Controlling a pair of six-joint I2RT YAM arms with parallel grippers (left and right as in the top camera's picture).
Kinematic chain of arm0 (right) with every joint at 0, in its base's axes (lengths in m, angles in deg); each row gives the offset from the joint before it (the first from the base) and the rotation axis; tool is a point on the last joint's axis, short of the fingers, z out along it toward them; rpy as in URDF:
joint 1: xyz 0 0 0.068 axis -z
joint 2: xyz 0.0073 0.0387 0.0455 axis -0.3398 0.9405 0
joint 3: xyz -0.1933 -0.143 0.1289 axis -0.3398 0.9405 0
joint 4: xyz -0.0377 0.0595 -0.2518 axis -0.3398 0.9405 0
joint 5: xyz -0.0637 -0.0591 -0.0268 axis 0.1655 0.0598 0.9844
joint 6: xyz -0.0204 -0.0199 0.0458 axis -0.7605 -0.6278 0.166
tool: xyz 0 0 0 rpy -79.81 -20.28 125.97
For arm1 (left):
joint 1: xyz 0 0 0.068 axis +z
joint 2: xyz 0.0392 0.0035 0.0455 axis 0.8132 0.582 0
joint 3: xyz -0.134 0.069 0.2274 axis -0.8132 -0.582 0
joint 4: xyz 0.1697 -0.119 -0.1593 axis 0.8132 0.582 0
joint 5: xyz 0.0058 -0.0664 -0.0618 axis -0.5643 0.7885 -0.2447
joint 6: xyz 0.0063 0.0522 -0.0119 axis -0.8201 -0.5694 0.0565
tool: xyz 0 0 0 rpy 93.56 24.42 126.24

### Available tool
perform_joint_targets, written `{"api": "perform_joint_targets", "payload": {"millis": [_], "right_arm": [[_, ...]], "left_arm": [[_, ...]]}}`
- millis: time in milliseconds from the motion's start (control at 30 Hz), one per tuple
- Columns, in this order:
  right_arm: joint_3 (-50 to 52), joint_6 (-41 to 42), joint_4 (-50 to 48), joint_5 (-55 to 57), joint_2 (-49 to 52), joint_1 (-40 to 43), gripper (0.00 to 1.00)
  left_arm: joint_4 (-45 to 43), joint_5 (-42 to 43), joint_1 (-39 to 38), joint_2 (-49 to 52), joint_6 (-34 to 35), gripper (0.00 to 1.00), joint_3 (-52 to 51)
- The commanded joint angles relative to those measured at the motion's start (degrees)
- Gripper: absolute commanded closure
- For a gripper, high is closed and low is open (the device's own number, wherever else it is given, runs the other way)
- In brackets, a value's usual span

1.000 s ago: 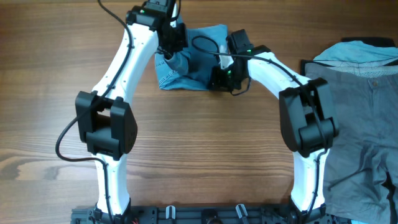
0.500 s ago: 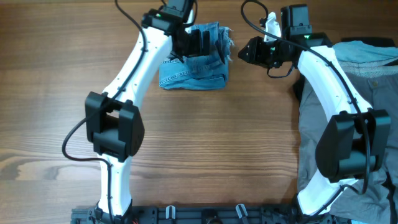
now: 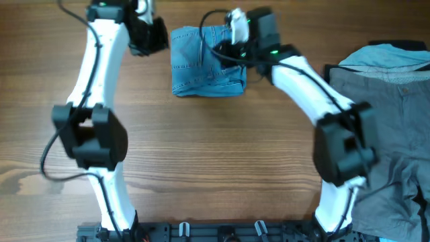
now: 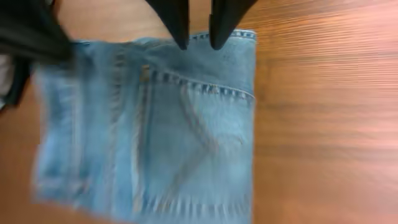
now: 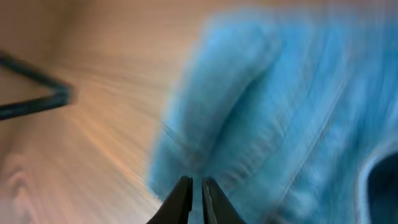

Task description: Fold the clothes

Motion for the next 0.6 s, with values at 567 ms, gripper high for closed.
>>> {"api": "perform_joint_targets", "payload": {"millis": [567], "right_arm": [[-0.3,-9.3,15.3,5.6,-4.0,5.9,0.84]], "left_arm": [[4.9,6.8,-4.9,10.8,-7.5,0.71,-2.3]]}}
